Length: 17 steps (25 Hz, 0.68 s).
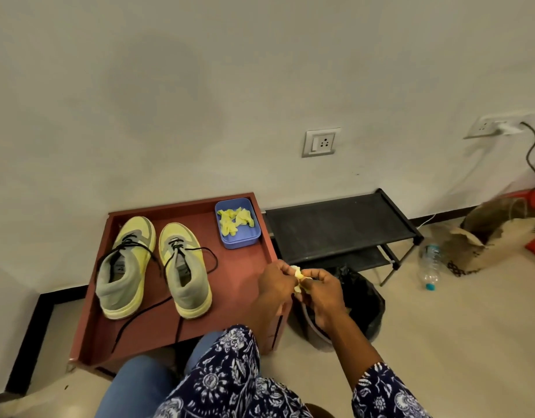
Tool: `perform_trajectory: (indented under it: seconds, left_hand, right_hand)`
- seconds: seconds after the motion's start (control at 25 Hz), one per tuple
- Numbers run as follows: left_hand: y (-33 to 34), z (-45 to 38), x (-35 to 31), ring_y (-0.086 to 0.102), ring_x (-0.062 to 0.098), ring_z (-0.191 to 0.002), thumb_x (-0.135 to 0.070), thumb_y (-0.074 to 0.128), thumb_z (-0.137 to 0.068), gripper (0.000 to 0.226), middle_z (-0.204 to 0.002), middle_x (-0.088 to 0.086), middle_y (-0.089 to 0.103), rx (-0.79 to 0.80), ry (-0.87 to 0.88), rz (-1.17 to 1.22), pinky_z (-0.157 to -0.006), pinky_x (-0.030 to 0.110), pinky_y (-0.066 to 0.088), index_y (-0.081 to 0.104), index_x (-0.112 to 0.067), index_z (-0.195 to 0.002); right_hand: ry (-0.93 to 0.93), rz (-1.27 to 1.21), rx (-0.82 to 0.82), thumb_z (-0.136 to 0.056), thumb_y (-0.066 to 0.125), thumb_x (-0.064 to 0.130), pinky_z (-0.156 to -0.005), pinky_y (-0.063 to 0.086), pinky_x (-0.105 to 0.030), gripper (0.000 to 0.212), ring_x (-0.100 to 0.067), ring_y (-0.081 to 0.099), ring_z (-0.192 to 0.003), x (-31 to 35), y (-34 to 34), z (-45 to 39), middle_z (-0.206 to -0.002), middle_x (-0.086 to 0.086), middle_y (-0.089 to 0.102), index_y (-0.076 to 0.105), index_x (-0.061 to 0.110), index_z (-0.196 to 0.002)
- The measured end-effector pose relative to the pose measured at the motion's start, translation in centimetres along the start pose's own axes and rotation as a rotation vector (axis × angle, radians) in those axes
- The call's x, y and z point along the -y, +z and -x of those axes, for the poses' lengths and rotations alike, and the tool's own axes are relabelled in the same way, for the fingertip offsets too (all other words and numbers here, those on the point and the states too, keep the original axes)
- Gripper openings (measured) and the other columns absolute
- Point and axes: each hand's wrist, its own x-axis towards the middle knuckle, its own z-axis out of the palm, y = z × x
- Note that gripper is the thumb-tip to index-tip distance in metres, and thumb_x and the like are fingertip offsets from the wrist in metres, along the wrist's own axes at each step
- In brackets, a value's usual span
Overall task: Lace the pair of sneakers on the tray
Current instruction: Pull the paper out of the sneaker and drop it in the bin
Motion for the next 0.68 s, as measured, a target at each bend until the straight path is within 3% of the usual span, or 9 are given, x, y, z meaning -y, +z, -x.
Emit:
perform_trajectory:
  seconds: [0.12,0.2,0.32,0.4,0.48,0.52,0.6,0.68]
  left_hand:
    - [3.2,-0.4,-0.9,0.061,0.026,-0.081,-0.001,0.056,-0.078,0.02,-0.081,0.012,0.063,0.123,-0.01,-0.024,-0.074,0.034,0.052,0.054,-0.018,-0.066]
    - [5.5,-0.8,-1.4,0.064,0.03,-0.091,0.0,0.055,-0.076,0.02,-0.092,0.017,0.068,0.188,-0.017,-0.019,-0.085,0.042,0.054,0.058,-0.017,-0.066]
    - [8.2,-0.1,-3.4,0.061,0.023,-0.087,-0.003,0.05,-0.08,0.023,-0.101,0.015,0.069,0.31,0.01,-0.001,-0.079,0.037,0.053,0.065,-0.02,-0.078]
    - [9.4,0.7,-5.1,0.055,0.016,-0.093,-0.004,0.042,-0.087,0.034,-0.114,0.008,0.063,0.429,0.038,0.013,-0.078,0.03,0.045,0.063,-0.023,-0.105]
    - [9.7,0.7,-5.9,0.045,0.019,-0.122,-0.002,0.037,-0.091,0.049,-0.142,0.006,0.043,0.483,0.072,-0.035,-0.097,0.033,0.039,0.04,-0.019,-0.137]
    - [9.6,0.8,-6.0,0.036,0.022,-0.132,-0.001,0.036,-0.093,0.054,-0.149,0.006,0.032,0.482,0.074,-0.065,-0.105,0.036,0.033,0.029,-0.017,-0.143]
    - [9.0,0.4,-5.4,0.029,0.024,-0.137,-0.001,0.035,-0.095,0.053,-0.152,0.006,0.025,0.467,0.074,-0.111,-0.107,0.036,0.031,0.024,-0.014,-0.145]
    - [7.9,0.2,-4.4,0.044,0.021,-0.123,-0.003,0.034,-0.096,0.049,-0.145,0.007,0.037,0.456,0.025,-0.082,-0.089,0.029,0.041,0.03,-0.014,-0.143]
  right_hand:
    - [0.025,-0.025,-0.105,-0.08,0.056,-0.007,-0.057,0.051,-0.03,0.013,-0.02,0.058,-0.064,-0.1,-2.9,-1.0,-0.076,-0.016,0.062,0.062,0.0,-0.088]
    - [0.036,0.013,-0.186,-0.075,0.058,-0.001,-0.058,0.053,-0.035,0.011,-0.022,0.059,-0.064,-0.3,-4.7,-2.3,-0.074,-0.016,0.065,0.067,0.005,-0.078]
    - [-0.021,0.037,-0.317,-0.069,0.058,0.007,-0.066,0.055,-0.044,0.011,-0.028,0.061,-0.069,0.8,-7.3,-3.8,-0.074,-0.014,0.067,0.063,0.015,-0.064]
    - [-0.068,0.019,-0.343,-0.072,0.057,0.009,-0.072,0.054,-0.046,0.013,-0.027,0.062,-0.075,2.2,-9.0,-4.7,-0.088,-0.015,0.069,0.064,0.018,-0.077]
    - [-0.071,0.036,-0.265,-0.079,0.054,0.012,-0.073,0.05,-0.043,0.033,-0.025,0.059,-0.088,3.2,-10.3,-5.3,-0.108,-0.01,0.062,0.056,0.02,-0.111]
    - [-0.05,0.052,-0.244,-0.081,0.054,0.015,-0.075,0.049,-0.042,0.046,-0.026,0.057,-0.097,3.4,-11.1,-5.6,-0.118,-0.007,0.056,0.046,0.023,-0.125]
    - [0.005,0.074,-0.274,-0.086,0.051,0.015,-0.083,0.048,-0.044,0.054,-0.026,0.052,-0.103,2.9,-12.2,-5.9,-0.13,-0.005,0.045,0.035,0.023,-0.136]
    - [0.055,0.062,-0.324,-0.089,0.048,0.01,-0.085,0.049,-0.044,0.046,-0.025,0.05,-0.102,2.1,-12.8,-5.9,-0.129,-0.007,0.045,0.039,0.018,-0.134]
